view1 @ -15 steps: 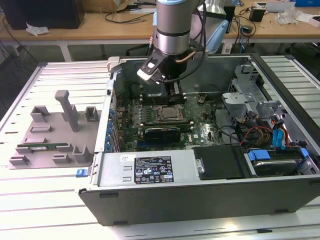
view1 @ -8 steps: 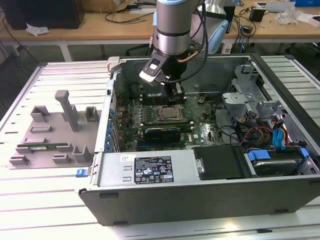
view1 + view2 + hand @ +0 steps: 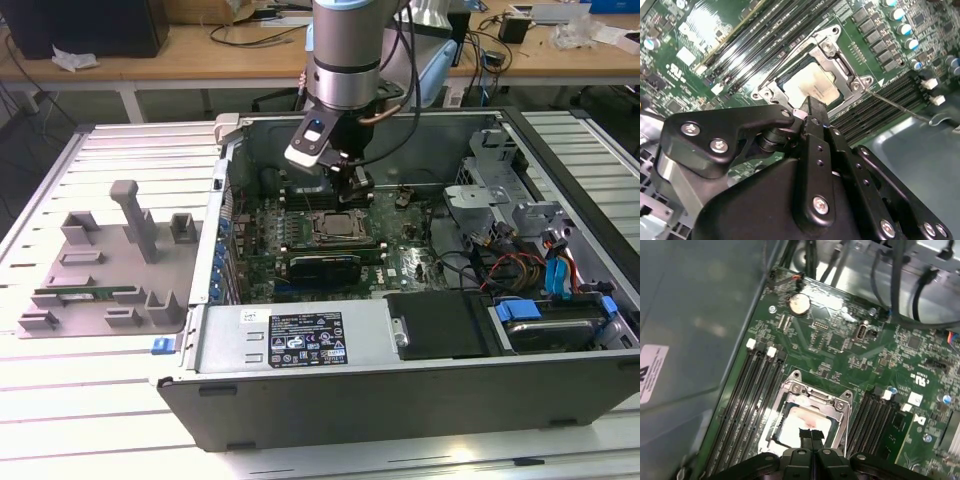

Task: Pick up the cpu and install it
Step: 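Close the cpu cover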

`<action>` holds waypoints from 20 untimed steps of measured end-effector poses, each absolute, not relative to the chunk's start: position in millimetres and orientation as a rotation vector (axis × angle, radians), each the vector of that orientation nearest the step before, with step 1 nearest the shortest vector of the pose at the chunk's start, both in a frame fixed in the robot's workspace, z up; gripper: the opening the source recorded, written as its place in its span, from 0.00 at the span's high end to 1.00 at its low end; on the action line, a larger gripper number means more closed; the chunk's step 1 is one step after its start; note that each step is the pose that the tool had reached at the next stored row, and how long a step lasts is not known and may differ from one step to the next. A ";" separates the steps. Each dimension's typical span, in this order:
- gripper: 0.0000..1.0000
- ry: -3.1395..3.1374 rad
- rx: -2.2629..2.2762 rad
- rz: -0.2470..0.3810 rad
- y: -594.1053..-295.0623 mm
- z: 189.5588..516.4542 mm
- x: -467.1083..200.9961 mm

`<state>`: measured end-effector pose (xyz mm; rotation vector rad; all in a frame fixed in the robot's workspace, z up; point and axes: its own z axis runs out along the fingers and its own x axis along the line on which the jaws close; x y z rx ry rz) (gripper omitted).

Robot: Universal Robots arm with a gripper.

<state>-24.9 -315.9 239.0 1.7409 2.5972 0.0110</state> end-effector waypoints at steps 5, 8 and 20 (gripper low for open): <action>0.89 2.663 1.639 0.011 -315.9 239.0 -24.9; 0.89 2.713 1.554 0.012 -315.9 239.0 -24.9; 0.89 2.859 1.268 0.013 -315.9 239.0 -24.9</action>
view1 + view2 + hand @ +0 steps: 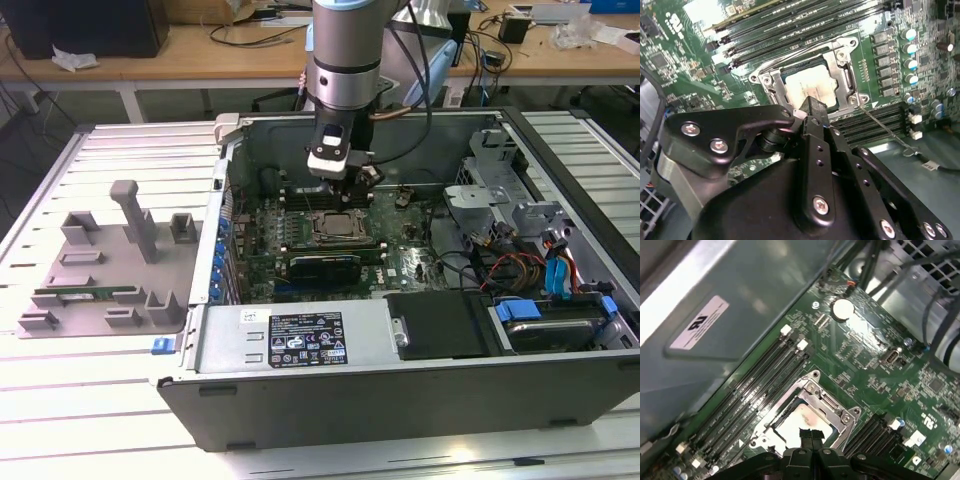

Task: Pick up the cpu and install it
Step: 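Close the cpu cover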

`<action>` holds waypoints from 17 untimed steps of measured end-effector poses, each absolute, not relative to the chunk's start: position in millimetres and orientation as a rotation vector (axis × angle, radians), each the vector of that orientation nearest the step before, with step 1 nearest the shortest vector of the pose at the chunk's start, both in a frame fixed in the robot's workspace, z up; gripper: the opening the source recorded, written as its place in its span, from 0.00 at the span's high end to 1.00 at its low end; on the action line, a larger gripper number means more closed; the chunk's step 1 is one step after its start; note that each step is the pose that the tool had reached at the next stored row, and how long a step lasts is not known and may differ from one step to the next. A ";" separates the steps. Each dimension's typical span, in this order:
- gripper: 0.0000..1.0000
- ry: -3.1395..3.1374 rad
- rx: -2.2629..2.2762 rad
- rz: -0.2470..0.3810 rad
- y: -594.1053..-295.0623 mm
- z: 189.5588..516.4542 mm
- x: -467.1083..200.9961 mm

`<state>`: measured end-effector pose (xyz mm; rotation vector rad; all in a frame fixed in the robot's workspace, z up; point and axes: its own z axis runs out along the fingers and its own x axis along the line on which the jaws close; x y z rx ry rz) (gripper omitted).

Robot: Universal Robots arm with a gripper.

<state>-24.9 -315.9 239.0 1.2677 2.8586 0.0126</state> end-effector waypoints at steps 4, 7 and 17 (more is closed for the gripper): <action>0.89 2.905 1.159 0.013 -315.9 239.0 -24.9; 0.89 2.937 1.074 0.013 -315.9 239.0 -24.9; 0.89 3.035 0.759 0.016 -315.9 239.0 -24.9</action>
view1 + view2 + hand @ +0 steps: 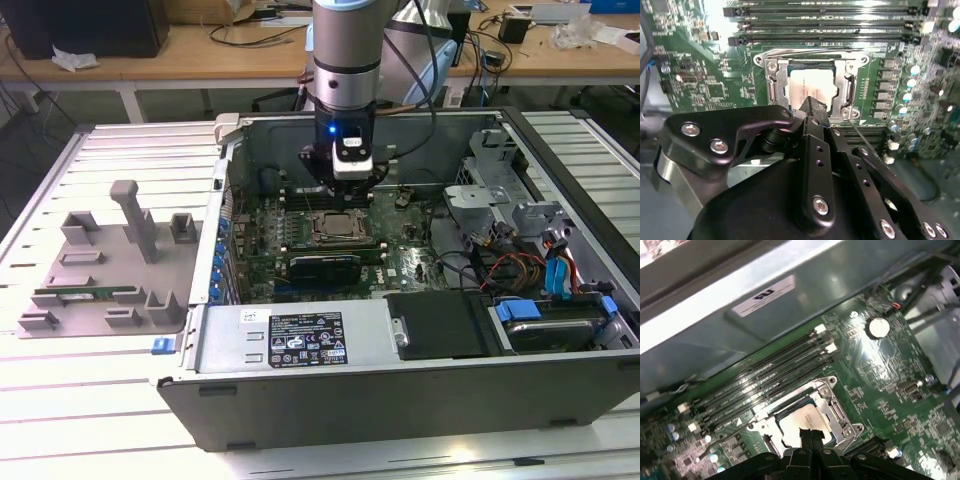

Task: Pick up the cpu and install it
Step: 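Close the cpu cover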

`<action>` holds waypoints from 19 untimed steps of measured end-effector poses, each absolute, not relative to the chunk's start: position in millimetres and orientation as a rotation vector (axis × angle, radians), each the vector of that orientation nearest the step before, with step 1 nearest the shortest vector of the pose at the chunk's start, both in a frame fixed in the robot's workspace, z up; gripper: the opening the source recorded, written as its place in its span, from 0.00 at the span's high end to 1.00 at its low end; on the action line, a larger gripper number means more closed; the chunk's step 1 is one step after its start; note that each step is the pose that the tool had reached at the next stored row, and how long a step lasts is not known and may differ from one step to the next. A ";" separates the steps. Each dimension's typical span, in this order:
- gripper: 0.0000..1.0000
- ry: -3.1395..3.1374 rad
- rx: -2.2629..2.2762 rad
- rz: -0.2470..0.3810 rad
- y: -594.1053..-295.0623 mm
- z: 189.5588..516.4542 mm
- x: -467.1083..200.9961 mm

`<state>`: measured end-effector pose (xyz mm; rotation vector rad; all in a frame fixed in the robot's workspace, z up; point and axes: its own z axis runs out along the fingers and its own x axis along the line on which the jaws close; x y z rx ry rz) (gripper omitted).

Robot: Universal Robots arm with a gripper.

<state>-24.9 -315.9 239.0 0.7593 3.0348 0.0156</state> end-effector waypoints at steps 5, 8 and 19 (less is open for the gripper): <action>0.89 3.066 0.622 0.016 -315.9 239.0 -24.9; 0.89 3.084 0.531 0.017 -315.9 239.0 -24.9; 0.89 3.130 0.081 0.020 -315.9 238.1 -25.0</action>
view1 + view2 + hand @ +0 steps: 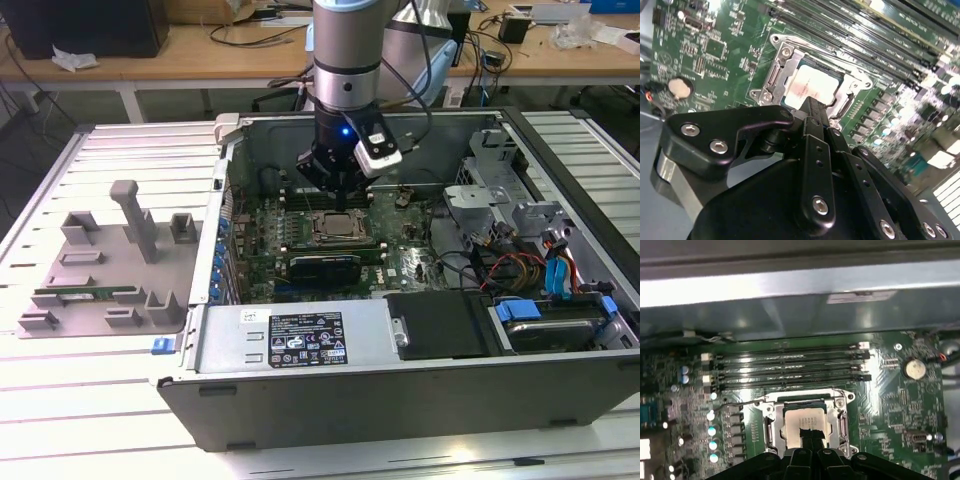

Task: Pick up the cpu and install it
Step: 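Close the cpu cover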

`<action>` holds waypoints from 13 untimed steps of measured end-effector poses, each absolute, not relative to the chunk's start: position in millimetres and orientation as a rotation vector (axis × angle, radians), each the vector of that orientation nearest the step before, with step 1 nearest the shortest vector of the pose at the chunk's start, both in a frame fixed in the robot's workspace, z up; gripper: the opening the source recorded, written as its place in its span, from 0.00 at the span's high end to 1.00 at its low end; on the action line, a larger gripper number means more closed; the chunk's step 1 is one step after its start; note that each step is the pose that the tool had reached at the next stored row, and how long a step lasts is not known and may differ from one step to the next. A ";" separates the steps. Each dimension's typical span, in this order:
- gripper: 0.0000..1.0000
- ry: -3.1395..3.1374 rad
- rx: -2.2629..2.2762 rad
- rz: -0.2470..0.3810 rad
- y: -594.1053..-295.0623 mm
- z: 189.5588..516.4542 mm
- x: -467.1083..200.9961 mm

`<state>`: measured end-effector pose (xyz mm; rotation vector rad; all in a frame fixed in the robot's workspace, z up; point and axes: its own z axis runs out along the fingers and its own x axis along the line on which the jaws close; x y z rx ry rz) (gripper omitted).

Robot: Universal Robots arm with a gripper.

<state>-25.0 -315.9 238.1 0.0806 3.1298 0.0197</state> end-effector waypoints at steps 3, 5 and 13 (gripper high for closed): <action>0.89 3.131 -0.029 0.020 -315.9 237.1 -25.0; 0.89 3.130 -0.089 0.020 -315.9 236.7 -25.0; 0.89 3.130 -0.096 0.021 -316.1 235.0 -25.7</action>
